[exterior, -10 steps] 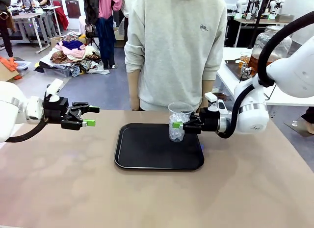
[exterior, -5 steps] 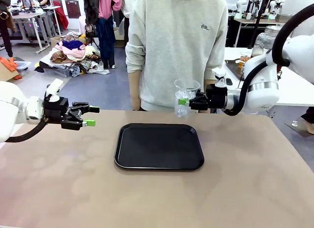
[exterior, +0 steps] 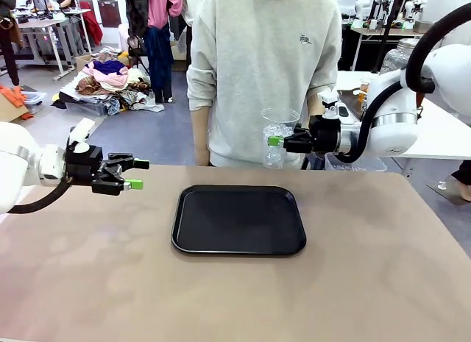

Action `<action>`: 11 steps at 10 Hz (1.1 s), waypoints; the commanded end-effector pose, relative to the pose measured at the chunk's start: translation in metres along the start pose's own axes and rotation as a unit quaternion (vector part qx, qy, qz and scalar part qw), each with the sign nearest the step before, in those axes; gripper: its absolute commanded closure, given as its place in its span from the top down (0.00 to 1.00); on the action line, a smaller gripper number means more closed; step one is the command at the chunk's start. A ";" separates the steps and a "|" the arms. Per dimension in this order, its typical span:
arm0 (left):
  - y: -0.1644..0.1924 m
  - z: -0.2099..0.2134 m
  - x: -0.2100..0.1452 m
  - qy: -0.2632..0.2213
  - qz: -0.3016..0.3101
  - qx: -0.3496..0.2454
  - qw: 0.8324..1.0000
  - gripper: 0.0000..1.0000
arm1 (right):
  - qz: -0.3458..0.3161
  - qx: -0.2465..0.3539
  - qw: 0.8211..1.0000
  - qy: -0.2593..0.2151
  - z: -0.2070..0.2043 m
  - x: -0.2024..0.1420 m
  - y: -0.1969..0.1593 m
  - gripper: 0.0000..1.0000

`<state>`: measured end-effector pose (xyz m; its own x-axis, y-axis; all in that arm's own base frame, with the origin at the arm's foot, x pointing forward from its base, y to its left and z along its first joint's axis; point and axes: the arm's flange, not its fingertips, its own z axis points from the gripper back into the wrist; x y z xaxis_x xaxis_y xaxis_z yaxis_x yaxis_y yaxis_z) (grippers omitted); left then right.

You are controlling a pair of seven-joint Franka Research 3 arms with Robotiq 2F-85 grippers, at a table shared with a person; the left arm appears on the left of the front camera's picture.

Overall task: Pour the drink into the iced cup.
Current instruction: Open the gripper to release the iced cup you were holding.

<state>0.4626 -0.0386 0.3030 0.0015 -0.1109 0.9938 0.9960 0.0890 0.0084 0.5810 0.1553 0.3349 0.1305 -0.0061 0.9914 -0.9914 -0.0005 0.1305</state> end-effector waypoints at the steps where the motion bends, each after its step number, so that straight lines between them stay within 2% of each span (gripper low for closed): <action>1: 0.001 -0.001 0.002 -0.003 0.000 0.001 1.000 1.00 | 0.006 0.002 1.000 -0.003 -0.001 0.003 0.003 0.65; 11: 0.001 -0.001 0.002 -0.003 0.000 0.001 1.000 1.00 | 0.006 0.002 1.000 -0.003 -0.001 0.003 0.003 0.65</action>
<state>0.4626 -0.0386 0.3030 0.0015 -0.1109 0.9938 0.9960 0.0890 0.0084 0.5809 0.1553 0.3343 0.1317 -0.0060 0.9913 -0.9913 -0.0006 0.1317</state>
